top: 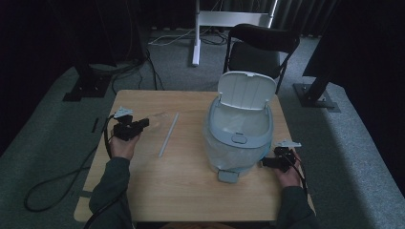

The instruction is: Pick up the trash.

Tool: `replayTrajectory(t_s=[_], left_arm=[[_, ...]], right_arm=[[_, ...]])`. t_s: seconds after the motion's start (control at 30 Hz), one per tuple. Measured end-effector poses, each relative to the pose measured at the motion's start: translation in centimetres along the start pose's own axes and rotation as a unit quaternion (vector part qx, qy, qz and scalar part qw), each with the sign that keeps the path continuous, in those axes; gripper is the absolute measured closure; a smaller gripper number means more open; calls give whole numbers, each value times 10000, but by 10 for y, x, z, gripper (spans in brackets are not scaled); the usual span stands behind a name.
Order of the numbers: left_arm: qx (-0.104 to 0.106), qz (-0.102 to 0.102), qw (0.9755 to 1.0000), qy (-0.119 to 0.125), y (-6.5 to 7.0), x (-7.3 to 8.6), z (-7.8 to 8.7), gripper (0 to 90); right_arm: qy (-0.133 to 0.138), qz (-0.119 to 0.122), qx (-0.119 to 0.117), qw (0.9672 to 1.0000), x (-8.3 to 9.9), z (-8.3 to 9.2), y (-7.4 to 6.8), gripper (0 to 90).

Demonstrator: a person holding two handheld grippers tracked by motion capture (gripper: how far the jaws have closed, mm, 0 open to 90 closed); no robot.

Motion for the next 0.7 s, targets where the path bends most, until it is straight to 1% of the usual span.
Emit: replayTrajectory(t_s=[0.13, 0.17, 0.27, 0.37, 0.7], left_arm=[[80, -91, 9999, 66, 7, -10, 1, 865], [80, -91, 9999, 66, 7, -10, 1, 866], [143, -179, 9996, 148, 14, -20, 2, 866], [208, -202, 9994, 193, 19, -27, 2, 866], [302, -280, 9988, 278, 28, -39, 0, 866]], right_arm=[[-2, 0, 0, 10000, 0, 0, 0, 116], [-2, 0, 0, 10000, 0, 0, 0, 116], [2, 2, -1, 10000, 0, 0, 0, 116], [0, 3, 2, 10000, 0, 0, 0, 116], [3, 1, 2, 10000, 0, 0, 0, 116]])
Point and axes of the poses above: each handheld gripper's, and its own axes: z roughly backward along the jaws, x roughly out of its underside, y roughly to its right, the point moved 9 cm from there along -z, roughly forward along the jaws, and after that the axes turned 15 degrees about y, right-handed, at the moved point
